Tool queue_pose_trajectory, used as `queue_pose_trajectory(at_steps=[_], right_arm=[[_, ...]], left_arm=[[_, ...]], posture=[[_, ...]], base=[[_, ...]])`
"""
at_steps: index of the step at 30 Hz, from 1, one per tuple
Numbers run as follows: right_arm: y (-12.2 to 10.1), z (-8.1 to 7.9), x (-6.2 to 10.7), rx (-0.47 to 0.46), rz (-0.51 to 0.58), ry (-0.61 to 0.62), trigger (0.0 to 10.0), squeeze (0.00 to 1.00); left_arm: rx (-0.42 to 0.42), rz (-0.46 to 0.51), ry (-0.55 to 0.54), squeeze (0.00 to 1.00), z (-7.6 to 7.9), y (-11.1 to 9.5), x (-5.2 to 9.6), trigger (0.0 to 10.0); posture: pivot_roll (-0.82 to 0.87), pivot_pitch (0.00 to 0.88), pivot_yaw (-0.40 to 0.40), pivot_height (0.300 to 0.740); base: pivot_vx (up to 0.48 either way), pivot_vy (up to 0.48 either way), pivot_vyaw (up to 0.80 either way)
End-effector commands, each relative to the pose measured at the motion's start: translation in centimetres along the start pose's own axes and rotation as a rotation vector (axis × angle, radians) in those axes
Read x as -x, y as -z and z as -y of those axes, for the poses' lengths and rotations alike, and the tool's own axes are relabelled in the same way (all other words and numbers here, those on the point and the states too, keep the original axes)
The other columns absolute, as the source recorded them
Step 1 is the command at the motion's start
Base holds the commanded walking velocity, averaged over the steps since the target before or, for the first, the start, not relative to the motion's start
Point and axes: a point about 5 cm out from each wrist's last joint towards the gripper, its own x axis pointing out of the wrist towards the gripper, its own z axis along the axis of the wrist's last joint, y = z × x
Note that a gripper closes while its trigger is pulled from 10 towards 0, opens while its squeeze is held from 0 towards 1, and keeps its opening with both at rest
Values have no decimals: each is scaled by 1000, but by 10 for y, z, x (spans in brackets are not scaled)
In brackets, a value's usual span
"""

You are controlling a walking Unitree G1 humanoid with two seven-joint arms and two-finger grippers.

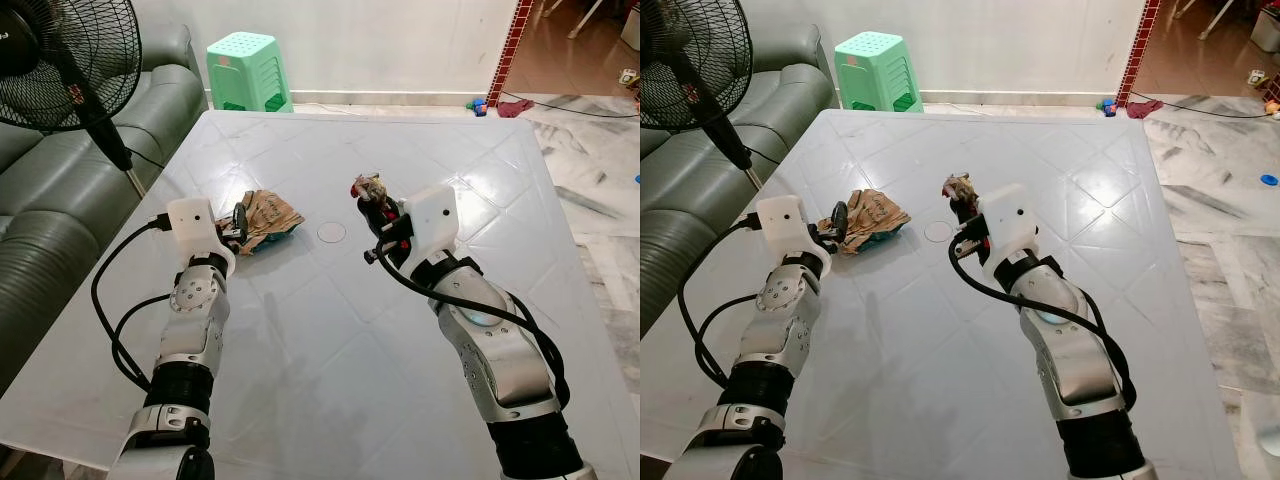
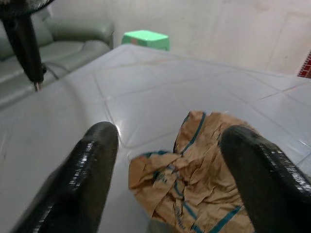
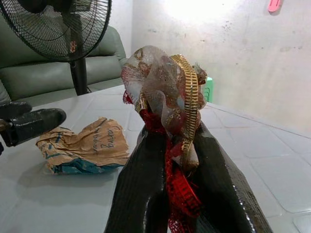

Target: Picking trash to rubbish bin

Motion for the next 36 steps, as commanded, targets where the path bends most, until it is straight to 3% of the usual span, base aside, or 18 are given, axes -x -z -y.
queue_pose_trajectory(at_steps=[1, 13, 15, 16, 20, 21, 36], right_arm=[[-5, -2, -1, 5, 21, -14, 10000, 0], [-5, -3, 0, 5, 21, -14, 10000, 0], [-5, -4, -1, 5, 21, -15, 10000, 0], [-5, -4, -1, 5, 20, -15, 10000, 0], [-5, -4, -1, 5, 19, -16, 10000, 0], [-5, -4, -1, 5, 19, -16, 10000, 0], [-4, -4, 1, 6, 14, -8, 10000, 0]], left_arm=[[17, -7, -13, 1000, -1, -3, -3, 10000], [53, -57, -33, 1000, -3, 2, -6, 10000], [87, -105, -50, 1000, -3, 6, -7, 10000], [163, -157, -67, 1000, -3, 12, -7, 10000], [228, -180, -54, 957, 0, 15, -9, 10000], [232, -181, -53, 0, 1, 15, -9, 10000], [307, -205, -7, 0, 10, 14, -19, 10000]], posture=[[-27, 41, 39, 740], [-31, 44, 41, 740], [-31, 45, 41, 740], [-31, 45, 41, 740], [-32, 46, 43, 740], [-32, 46, 43, 740], [-44, 49, 52, 740]], base=[[0, 0, 0], [0, 0, 0], [0, 0, 0], [0, 0, 0], [0, 0, 0], [0, 0, 0], [0, 0, 0]])
